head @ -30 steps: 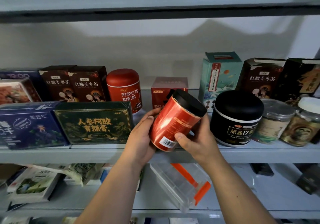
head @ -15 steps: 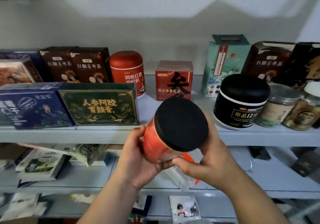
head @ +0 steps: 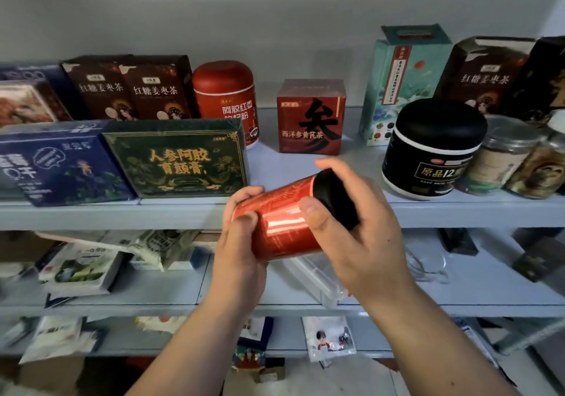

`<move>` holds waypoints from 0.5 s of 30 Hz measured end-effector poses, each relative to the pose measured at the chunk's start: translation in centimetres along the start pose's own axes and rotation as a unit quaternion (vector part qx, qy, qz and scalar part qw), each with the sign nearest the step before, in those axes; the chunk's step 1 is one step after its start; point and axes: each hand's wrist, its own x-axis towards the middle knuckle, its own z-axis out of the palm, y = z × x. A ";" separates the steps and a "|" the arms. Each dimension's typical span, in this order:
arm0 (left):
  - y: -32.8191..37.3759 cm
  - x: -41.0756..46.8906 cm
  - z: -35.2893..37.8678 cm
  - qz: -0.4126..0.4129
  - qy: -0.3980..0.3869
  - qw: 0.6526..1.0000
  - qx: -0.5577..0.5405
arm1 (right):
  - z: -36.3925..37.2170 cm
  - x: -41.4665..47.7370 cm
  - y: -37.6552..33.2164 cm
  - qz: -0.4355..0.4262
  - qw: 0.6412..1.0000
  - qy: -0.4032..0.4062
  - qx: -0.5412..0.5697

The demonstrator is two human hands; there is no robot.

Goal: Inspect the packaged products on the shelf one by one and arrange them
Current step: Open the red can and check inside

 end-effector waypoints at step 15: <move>1.4 -0.1 -2.2 -0.013 0.035 0.999 0.034 | -4.4 2.0 -0.9 0.047 0.951 -0.275 -0.132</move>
